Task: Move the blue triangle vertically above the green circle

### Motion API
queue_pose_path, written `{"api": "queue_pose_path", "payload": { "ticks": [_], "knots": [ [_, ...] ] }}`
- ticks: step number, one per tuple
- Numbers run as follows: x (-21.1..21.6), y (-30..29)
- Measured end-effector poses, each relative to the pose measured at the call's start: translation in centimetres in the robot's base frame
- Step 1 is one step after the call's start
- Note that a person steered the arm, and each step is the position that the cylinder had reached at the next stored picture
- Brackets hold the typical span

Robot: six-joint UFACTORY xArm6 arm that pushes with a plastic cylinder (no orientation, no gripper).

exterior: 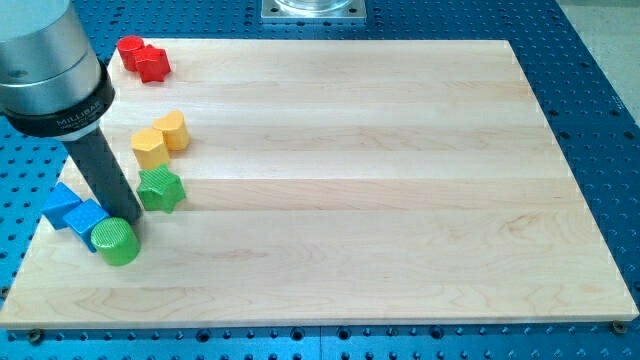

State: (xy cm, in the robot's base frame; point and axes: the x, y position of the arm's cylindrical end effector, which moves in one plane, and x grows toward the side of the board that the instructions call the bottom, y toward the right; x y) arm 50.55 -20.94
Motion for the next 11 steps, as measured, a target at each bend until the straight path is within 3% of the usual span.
{"api": "queue_pose_path", "payload": {
  "ticks": [2,4,5,11],
  "knots": [
    [-6.8,-1.1],
    [-6.4,-8.4],
    [-3.1,-9.2],
    [-1.3,-4.3]
  ]
}}
